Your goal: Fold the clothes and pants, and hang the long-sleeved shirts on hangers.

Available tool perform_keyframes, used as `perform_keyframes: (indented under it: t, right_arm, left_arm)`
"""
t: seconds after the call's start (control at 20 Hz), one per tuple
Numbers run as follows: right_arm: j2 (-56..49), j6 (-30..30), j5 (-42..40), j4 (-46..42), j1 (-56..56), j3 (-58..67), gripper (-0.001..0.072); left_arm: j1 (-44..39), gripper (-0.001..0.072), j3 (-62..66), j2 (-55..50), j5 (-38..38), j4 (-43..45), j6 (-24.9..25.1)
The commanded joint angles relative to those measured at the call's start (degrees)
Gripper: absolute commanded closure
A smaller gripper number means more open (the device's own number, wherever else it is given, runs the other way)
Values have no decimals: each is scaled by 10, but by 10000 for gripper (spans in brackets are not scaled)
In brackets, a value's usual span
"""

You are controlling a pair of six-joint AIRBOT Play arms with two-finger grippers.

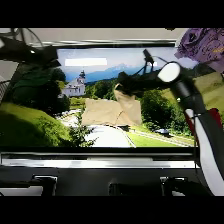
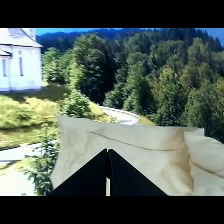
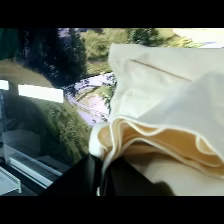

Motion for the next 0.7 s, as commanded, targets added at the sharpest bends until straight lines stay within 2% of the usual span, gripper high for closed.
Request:
perform_keyframes:
  t: [0.0, 0.65]
  right_arm:
    - [-26, 28, -60, 13, 47, 1, 687]
    - [-98, 36, -169, 49, 80, 0, 686]
  left_arm:
    - [26, 690, 0, 21, -15, 5, 0]
    - [27, 690, 0, 21, -15, 5, 0]
